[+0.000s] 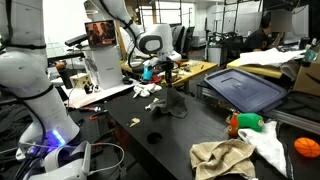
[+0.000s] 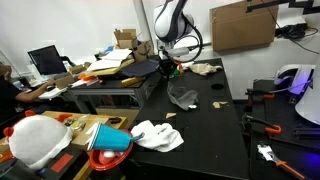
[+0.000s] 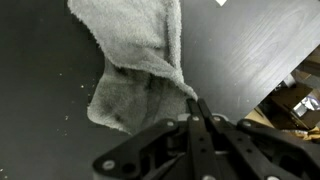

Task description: Move the grey towel to the right and unfold it

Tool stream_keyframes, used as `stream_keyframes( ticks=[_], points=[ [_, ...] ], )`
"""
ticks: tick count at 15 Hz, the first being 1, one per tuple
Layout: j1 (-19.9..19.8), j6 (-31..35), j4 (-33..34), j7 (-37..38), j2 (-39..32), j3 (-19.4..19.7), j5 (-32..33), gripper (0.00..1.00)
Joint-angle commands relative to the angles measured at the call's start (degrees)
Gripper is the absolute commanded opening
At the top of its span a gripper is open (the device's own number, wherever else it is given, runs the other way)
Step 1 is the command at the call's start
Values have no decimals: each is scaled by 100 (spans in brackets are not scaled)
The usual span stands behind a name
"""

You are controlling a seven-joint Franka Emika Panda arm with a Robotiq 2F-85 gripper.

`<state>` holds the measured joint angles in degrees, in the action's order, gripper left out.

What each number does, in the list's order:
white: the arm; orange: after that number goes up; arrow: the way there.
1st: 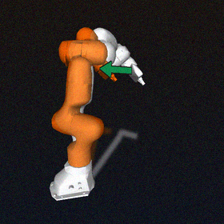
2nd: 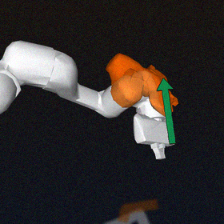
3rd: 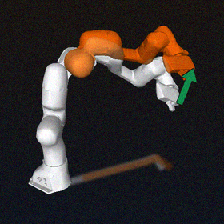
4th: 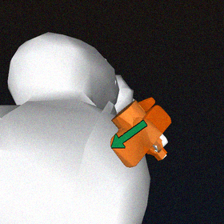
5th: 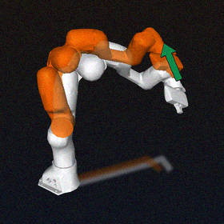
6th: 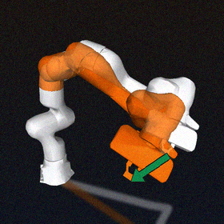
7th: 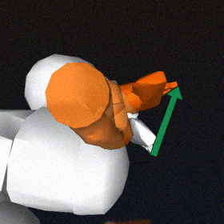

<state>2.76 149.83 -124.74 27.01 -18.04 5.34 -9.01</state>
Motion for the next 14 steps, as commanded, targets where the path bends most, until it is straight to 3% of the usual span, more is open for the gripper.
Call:
stream_keyframes(
  ticks=[1, 6, 9, 14],
  points=[
    [-70, -948, 375, -256, -41, -307, -269, 0],
    [27, -1458, 690, -449, -323, -509, -167, 0],
    [-242, -2166, 1036, -1182, -589, -900, -990, 0],
    [-475, -3576, 1728, -1779, -1014, -1159, -2049, 0]
  ],
)
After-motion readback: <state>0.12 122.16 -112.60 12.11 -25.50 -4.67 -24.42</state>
